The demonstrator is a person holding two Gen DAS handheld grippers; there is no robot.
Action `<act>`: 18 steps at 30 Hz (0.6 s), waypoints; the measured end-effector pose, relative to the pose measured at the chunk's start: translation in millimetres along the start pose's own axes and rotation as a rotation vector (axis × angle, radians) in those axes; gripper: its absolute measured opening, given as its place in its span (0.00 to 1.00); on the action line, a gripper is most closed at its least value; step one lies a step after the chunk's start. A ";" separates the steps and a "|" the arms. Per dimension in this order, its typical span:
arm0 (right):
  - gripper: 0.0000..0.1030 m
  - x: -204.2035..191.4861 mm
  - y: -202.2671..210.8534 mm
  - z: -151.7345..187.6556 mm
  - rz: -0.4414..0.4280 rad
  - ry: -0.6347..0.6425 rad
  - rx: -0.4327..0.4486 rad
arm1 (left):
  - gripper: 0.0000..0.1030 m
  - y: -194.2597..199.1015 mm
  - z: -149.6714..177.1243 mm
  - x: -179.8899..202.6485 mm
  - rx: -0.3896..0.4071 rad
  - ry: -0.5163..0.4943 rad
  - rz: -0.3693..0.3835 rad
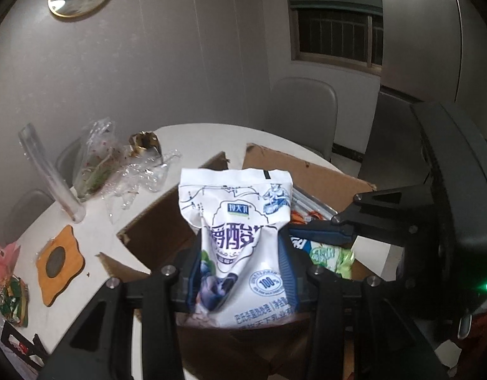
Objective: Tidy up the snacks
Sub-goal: 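Carry the yogurt bag and green stick over the box with both grippers, then open both grippers to drop the yogurt bag and green stick into the box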
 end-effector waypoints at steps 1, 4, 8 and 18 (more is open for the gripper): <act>0.22 0.3 -1.8 1.6 0.001 0.001 -0.005 | 0.38 -2.2 -0.3 2.2 -0.006 -0.010 -0.002; 0.23 -2.7 -6.0 6.7 -0.001 0.008 -0.021 | 0.38 -6.9 -1.4 3.0 -0.016 -0.014 0.003; 0.34 -1.8 -2.9 7.6 0.015 0.003 -0.015 | 0.40 -13.4 -1.6 1.5 -0.030 -0.004 0.015; 0.43 6.5 15.7 11.3 0.001 -0.032 -0.011 | 0.72 2.0 -6.9 0.6 0.035 -0.020 -0.014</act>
Point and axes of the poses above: each gripper's, at about its wrist camera, not at the fingertips, and y roughly against the way its jaws point, x to its right, z to its underside, the point moved 5 cm from there along -y, roughly the way its jaws point, and after that the axes turned 5 degrees about -y, right-handed, at the moved point
